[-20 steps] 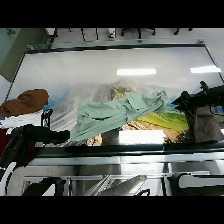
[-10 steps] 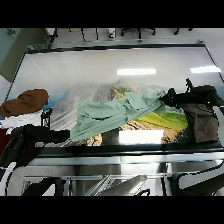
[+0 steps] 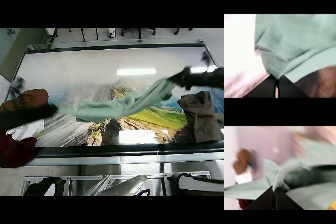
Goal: Fold the shirts.
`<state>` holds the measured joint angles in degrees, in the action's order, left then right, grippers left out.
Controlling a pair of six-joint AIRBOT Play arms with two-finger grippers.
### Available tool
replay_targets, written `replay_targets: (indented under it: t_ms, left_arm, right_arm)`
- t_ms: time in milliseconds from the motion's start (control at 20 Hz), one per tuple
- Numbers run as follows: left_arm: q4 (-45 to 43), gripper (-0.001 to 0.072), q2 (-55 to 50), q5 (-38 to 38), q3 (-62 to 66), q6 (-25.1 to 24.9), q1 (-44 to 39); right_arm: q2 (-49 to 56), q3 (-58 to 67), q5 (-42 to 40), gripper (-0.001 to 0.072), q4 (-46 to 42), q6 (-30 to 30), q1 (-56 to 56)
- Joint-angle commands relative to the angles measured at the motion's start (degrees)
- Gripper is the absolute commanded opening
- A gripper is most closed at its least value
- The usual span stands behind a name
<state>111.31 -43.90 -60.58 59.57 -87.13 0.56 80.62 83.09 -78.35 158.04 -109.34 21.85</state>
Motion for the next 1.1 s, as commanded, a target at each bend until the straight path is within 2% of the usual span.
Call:
replay_targets:
  t_ms: [0,100,200,300,450,600,700,800,900,1050]
  left_arm:
    - [0.7,0.0013,7.1,4.3,28.1,4.2,2.6]
    - [-0.2,0.0013,8.7,6.8,44.2,5.4,5.3]
    - [-7.5,0.0013,8.2,5.4,57.9,9.4,9.0]
    - [-13.0,0.0013,6.2,-0.9,68.3,10.6,11.4]
    - [-14.3,0.0013,1.2,-11.5,74.5,10.0,11.5]
    - [-11.9,0.0013,-3.1,-14.3,66.7,8.5,11.5]
    - [-5.8,0.0013,-4.8,-10.3,53.0,6.5,11.5]
    - [1.6,0.0013,-8.5,-4.7,40.6,3.9,11.5]
    - [4.0,0.0012,-13.9,1.0,31.6,1.8,10.0]
    - [0.5,0.0013,-25.3,11.6,24.9,-0.5,5.4]
  right_arm:
    - [-15.1,14.8,0.0,0.0022,10.2,0.2,5.5]
    - [-22.4,23.9,6.8,0.0022,10.0,0.2,10.8]
    - [-28.3,30.2,12.2,0.0022,8.9,0.2,16.7]
    - [-32.0,33.7,13.7,0.0022,7.5,0.2,20.1]
    - [-33.4,33.9,14.8,0.0022,7.6,0.2,19.9]
    - [-30.2,33.9,12.0,0.0022,7.5,0.2,19.9]
    - [-26.6,32.3,7.5,0.0022,7.4,0.2,18.5]
    - [-22.8,26.6,5.2,0.0022,5.6,-1.4,12.5]
    - [-18.7,17.7,7.6,0.0022,-5.1,-2.2,2.6]
    - [-10.4,4.4,19.6,0.0022,-24.2,-1.2,-8.2]
